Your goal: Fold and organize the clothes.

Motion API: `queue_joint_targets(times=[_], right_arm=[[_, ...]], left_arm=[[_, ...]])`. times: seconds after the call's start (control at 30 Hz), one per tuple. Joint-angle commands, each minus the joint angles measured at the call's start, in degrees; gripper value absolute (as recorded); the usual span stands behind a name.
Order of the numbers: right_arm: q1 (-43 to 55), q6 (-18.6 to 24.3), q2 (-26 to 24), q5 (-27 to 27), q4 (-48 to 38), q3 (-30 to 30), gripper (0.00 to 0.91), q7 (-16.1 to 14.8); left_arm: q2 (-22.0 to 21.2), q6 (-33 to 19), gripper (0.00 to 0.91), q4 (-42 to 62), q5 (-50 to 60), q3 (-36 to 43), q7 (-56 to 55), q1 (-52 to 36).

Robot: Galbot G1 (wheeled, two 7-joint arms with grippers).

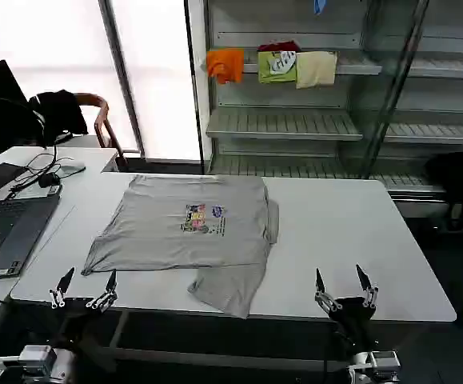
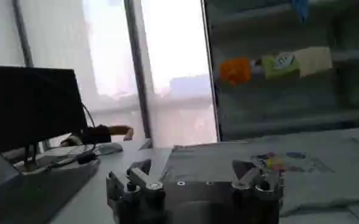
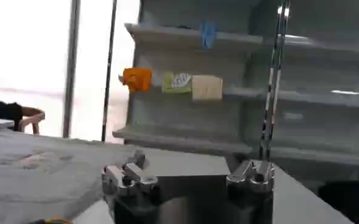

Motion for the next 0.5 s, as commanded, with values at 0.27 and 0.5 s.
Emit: queue_joint_targets(times=[0.27,0.5], right_arm=[[13.83,-20.65,-0.45,10.8,-0.3,-15.48,0.907,3.64],[13.93,-20.74,-1.11,11.23,-1.24,-18.41,0.907,0.7]], left_arm=[[8.55,21.83,0.907,3.72,-14.16,-3.5,5.6,-8.48],[9.83,21.89,0.907,8.78,-12.74,-1.87,8.83,-11.34]])
